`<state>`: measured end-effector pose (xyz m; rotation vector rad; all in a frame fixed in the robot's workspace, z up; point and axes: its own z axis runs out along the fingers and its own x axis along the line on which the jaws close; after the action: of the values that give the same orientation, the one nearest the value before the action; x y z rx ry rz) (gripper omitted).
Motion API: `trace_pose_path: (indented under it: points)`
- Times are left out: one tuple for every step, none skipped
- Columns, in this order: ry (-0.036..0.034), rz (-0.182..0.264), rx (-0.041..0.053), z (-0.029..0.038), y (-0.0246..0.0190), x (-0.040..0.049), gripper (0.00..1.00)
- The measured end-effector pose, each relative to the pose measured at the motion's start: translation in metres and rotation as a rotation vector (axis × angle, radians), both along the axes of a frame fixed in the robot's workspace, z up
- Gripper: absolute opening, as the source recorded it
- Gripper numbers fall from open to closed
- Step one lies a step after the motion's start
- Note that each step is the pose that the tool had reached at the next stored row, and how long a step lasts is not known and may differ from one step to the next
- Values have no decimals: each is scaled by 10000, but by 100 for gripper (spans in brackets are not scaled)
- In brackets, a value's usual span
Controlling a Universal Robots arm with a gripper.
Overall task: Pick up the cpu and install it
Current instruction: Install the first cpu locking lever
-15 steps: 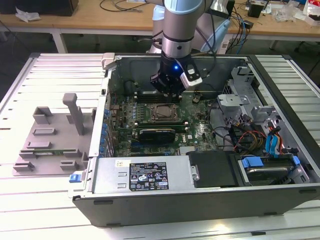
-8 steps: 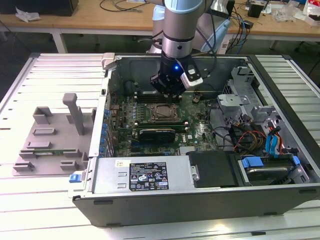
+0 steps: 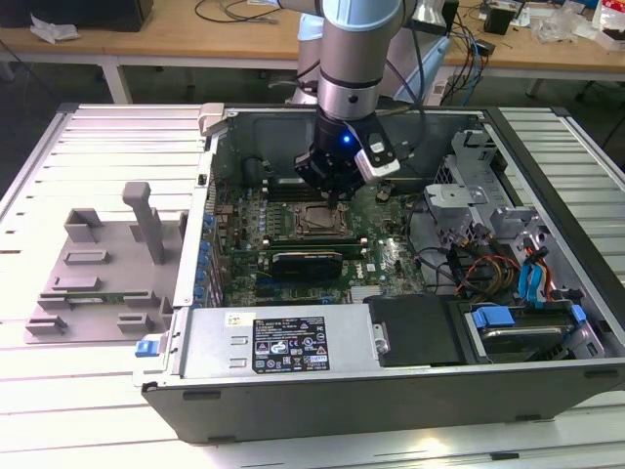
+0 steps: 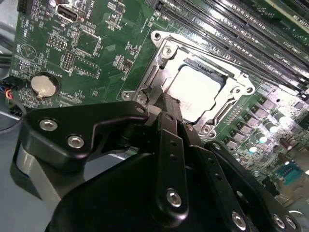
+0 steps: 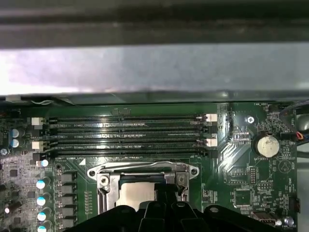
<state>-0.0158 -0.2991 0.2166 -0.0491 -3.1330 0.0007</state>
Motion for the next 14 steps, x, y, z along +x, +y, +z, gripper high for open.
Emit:
trace_pose_path:
  points:
    - [0,1,-4,25,-1,1,11]
    - [0,2,-9,41,-1,1,11]
    - [0,3,-14,56,-1,1,11]
    - [-1,2,-36,123,-1,1,11]
    - [0,2,-47,162,-1,1,11]
    - [0,1,-56,205,-1,1,11]
    - [-1,2,-66,259,-1,1,11]
    - [0,2,-78,308,-1,1,11]
    - [0,1,-85,343,-1,1,11]
    - [0,1,-94,380,-1,1,11]
    - [0,1,-96,409,-1,1,11]
    - [-1,1,-95,417,-1,1,11]
    - [-3,1,-92,417,0,1,11]
    - [0,1,-96,419,-1,1,11]
